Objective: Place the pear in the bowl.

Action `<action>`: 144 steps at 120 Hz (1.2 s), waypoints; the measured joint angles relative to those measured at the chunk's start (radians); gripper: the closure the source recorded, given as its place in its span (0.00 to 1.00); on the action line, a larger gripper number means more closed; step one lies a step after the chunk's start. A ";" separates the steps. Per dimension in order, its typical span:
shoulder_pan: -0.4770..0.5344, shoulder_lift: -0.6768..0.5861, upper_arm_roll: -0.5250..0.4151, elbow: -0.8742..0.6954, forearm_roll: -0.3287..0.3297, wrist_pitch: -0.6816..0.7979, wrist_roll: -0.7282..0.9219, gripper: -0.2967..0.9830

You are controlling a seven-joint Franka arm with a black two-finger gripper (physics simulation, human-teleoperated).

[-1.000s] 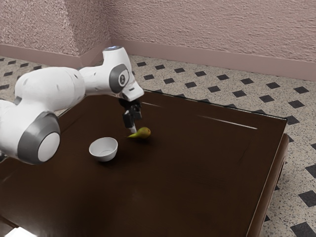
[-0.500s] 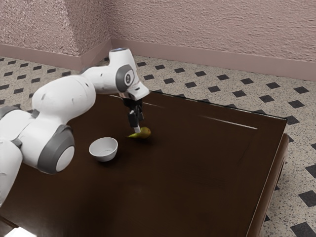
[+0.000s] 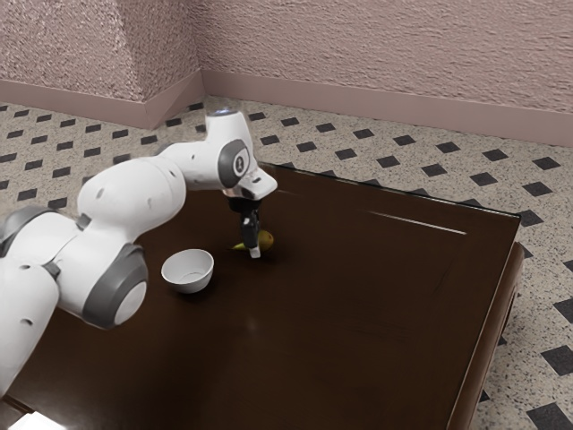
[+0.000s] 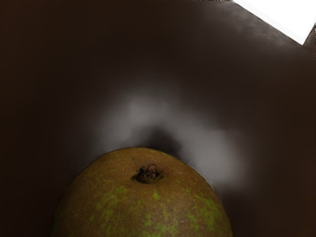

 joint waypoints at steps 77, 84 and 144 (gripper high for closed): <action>-0.005 -0.005 -0.008 -0.002 -0.014 0.024 -0.053 0.47; -0.005 -0.006 -0.007 -0.003 -0.014 0.024 -0.056 0.49; -0.013 -0.251 0.031 -0.151 0.134 -0.011 -0.099 0.71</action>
